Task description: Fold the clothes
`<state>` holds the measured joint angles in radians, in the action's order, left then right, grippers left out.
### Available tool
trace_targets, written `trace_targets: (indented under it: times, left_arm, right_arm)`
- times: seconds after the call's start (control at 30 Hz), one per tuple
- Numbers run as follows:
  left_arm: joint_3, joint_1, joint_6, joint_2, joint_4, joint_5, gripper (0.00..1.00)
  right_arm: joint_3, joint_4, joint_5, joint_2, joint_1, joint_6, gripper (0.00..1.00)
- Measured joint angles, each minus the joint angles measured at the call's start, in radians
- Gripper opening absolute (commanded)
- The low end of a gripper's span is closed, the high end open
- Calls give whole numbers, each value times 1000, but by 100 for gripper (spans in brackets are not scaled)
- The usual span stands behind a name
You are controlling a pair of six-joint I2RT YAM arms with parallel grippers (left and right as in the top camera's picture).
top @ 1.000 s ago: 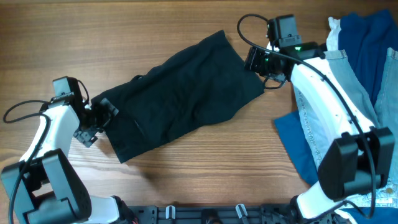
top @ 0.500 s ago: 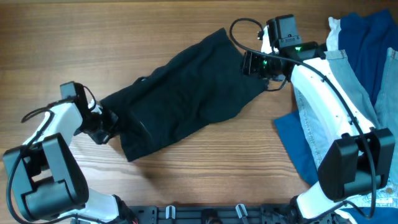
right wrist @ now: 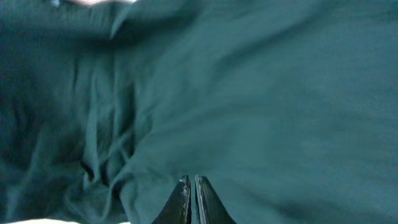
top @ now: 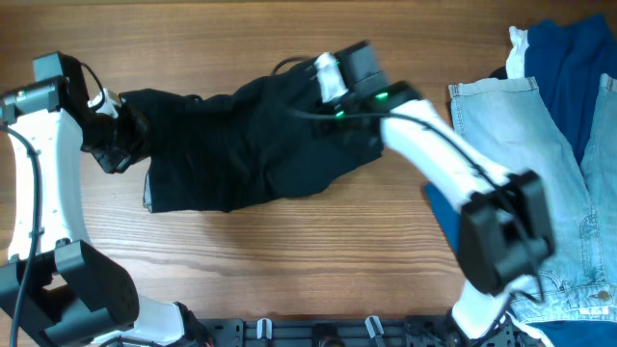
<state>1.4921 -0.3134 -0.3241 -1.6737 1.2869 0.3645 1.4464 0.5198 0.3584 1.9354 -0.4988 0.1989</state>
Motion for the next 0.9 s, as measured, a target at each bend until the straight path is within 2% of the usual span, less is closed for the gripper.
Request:
trace_targets:
  times: [0.27,0.53,0.7,0.9]
  left_arm:
    - [27,0,9,0,7,96,4]
    - [65,0,9,0,7,135,4]
    - [69,0,9,0,-5,150,4]
    - [72,0,9,0,-8,150,4]
  right_arm:
    - [-1,-297,106,288,-293,96,4]
    - [3,-401,121,313,-423,137,4]
    - [21,-252,117,272,-334,111,4]
    - [67,13,-55,41,-69,69,4]
